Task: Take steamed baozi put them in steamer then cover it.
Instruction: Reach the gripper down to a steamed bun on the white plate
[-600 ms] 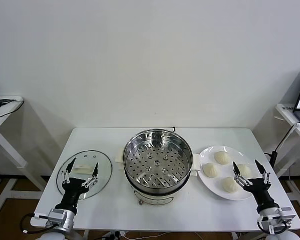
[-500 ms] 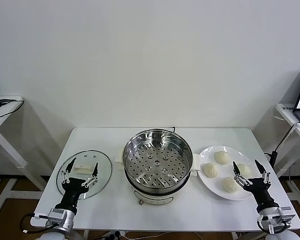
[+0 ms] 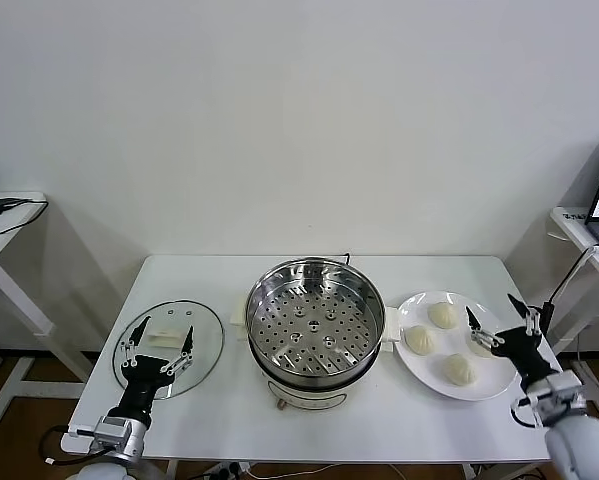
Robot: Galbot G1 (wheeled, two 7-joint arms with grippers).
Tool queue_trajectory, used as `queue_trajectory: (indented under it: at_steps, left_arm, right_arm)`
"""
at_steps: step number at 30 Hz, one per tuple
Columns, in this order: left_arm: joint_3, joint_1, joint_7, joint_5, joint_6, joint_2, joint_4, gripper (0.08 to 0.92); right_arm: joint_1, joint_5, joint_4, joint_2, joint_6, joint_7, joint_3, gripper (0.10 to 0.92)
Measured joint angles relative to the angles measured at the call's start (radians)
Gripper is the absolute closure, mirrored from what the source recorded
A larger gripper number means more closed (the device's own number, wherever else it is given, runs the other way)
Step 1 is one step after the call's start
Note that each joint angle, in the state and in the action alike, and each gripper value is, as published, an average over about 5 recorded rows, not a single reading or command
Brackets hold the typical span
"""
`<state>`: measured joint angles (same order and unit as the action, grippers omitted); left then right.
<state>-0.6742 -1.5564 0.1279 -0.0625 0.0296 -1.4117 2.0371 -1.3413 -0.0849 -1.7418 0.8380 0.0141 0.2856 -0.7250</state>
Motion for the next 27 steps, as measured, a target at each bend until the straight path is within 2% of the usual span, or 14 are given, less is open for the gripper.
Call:
queue_trajectory:
  at_steps: [6, 12, 19, 27]
  left_arm:
    - [-0.001, 0.003, 0.002, 0.002, 0.008, 0.004, -0.007, 0.177]
    - [-0.004, 0.0, 0.003, 0.003, 0.015, 0.001, -0.014, 0.177]
    - [-0.004, 0.001, 0.003, 0.003, 0.016, -0.006, -0.015, 0.177]
    - [-0.003, 0.0, 0.002, 0.002, 0.016, -0.017, -0.019, 0.177]
  right_arm:
    - [0.198, 0.079, 0.091, -0.177, 0.057, 0.18, 0.184, 0.203]
    - [0.487, 0.14, 0.212, -0.269, 0.091, 0.4, 0.447, 0.203]
    - [0.82, 0.209, 0.374, -0.279, 0.105, 0.622, 0.751, 0.203]
    - [1.072, 0.29, 0.553, -0.214, 0.092, 0.777, 0.985, 0.203]
